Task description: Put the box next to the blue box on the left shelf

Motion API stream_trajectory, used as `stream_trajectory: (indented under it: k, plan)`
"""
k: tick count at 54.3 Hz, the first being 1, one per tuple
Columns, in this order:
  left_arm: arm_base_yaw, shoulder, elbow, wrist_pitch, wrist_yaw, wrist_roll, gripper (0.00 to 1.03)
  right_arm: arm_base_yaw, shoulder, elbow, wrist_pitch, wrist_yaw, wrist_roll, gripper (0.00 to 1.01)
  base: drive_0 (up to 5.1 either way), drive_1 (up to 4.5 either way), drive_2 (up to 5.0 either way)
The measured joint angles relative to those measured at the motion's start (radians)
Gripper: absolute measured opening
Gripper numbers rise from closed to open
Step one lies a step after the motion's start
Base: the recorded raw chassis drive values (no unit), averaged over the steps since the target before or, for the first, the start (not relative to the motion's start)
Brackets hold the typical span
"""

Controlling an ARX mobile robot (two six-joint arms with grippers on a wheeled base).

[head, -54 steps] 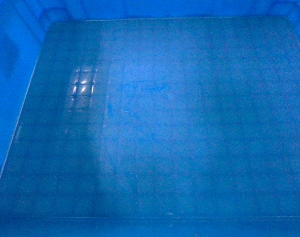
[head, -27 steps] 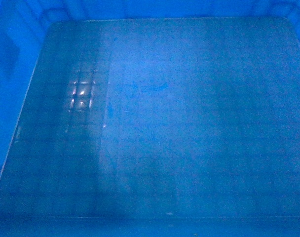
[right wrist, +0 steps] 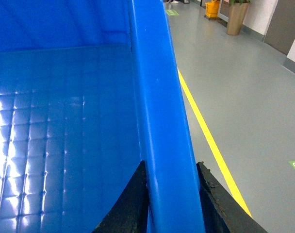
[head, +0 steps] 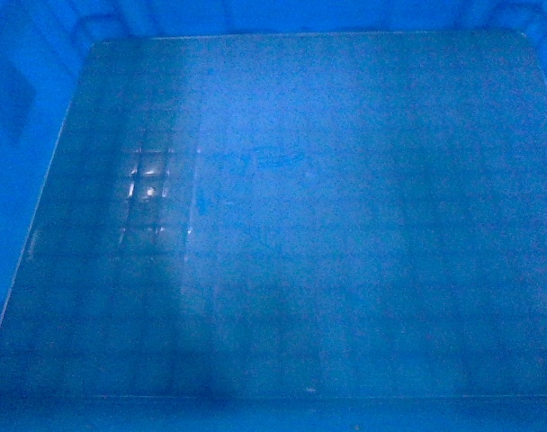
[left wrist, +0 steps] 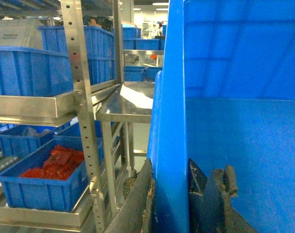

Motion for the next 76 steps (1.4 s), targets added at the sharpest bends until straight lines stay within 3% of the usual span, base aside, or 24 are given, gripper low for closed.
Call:
stream_trajectory:
  k: [18,76]
  plan:
    - [0.0,0.004,0.0,-0.005,-0.002,0.0,0.13,0.0,0.006,0.0,-0.003,0.0,0.0,0.2,0.0,1.42,-1.5]
    - [0.0,0.002,0.0,0.001,0.0,-0.007,0.13,0.0,0.0,0.0,0.002,0.002,-0.001,0.2,-4.8,2.16,2.9]
